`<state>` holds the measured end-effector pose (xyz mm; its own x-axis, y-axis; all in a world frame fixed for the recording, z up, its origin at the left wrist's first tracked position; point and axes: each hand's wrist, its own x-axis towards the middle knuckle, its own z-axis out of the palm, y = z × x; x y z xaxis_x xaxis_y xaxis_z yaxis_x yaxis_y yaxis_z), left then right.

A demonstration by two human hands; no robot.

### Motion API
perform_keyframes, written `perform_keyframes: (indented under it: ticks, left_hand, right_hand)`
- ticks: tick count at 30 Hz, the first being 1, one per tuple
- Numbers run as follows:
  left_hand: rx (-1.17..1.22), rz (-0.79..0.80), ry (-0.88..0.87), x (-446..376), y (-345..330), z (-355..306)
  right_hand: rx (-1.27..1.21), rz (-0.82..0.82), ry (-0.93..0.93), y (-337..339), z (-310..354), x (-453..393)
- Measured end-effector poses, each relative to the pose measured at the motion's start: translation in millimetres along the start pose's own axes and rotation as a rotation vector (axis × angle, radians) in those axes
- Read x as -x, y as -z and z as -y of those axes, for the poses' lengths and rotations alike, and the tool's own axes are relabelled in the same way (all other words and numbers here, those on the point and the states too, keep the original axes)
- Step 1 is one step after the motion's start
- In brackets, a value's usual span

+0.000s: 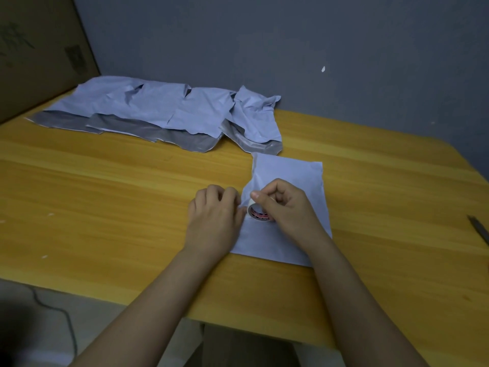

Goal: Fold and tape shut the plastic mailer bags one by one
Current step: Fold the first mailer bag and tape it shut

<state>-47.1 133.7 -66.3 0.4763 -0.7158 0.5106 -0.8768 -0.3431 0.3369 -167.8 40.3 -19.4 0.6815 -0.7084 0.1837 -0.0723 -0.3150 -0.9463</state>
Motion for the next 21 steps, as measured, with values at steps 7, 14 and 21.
perform_keyframes:
  ticks: [7, 14, 21]
  left_hand:
    - [-0.021, 0.000, -0.001, 0.7, -1.1, 0.1]
    - [-0.035, 0.012, 0.001, 0.9, 0.4, -1.9]
    - [-0.057, -0.001, 0.003, 1.4, -0.3, -0.9]
  right_hand:
    - [-0.015, -0.014, 0.001, 0.8, -0.4, 1.3]
    - [0.001, -0.038, 0.005, 1.3, 3.9, 2.2]
    - [0.061, -0.047, 0.017, 4.2, 2.2, 0.3]
